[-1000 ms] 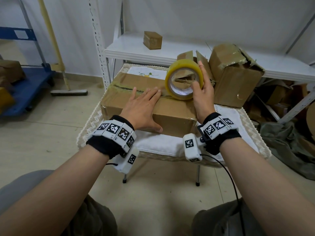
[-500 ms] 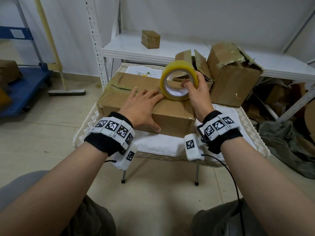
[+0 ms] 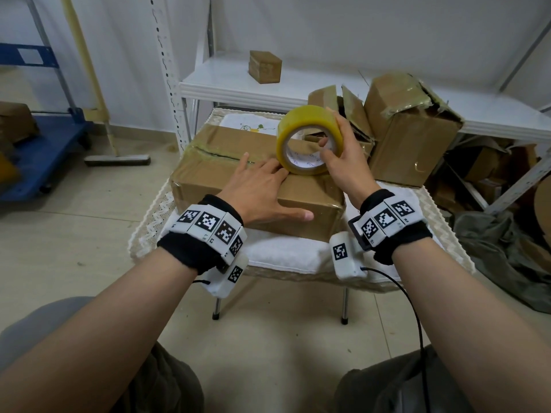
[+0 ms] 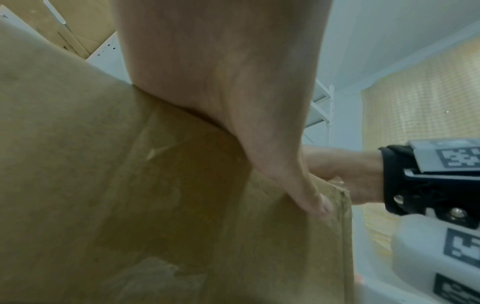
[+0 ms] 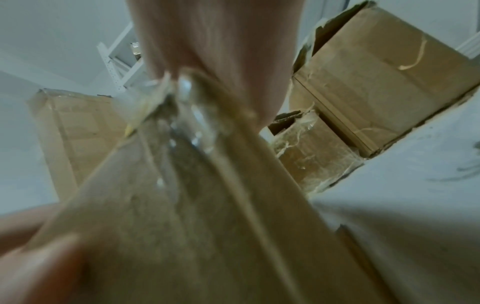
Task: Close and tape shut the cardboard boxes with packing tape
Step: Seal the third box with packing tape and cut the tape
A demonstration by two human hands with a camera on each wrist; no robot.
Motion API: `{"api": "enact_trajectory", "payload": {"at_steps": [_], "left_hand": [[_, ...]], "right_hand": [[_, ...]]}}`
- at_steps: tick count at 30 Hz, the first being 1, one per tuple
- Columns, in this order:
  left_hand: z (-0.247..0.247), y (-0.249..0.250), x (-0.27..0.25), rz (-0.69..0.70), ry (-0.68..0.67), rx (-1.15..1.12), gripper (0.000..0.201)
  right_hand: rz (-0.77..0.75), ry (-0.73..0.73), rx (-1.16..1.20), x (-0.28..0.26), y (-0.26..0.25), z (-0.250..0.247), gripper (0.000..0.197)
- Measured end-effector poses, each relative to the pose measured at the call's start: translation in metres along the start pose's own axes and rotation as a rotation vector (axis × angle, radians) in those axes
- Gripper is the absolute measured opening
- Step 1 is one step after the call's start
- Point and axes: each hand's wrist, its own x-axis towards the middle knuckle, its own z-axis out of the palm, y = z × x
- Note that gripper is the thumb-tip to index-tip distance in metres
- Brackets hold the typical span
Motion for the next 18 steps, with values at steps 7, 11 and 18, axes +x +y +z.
{"api": "enact_trajectory", "payload": {"at_steps": [7, 11, 18], "left_hand": [[0.003, -0.003, 0.002, 0.013, 0.0, 0.029, 0.126], [0.001, -0.002, 0.001, 0.012, -0.002, 0.041, 0.126], [-0.005, -0.001, 0.001, -0.002, -0.019, 0.044, 0.118]], "right_hand": [[0.038, -0.055, -0.116, -0.002, -0.002, -0.017, 0.065], [0.121, -0.078, -0.117, -0.002, 0.0, -0.016, 0.066], [0.157, -0.05, -0.18, -0.001, -0.005, -0.012, 0.032]]}}
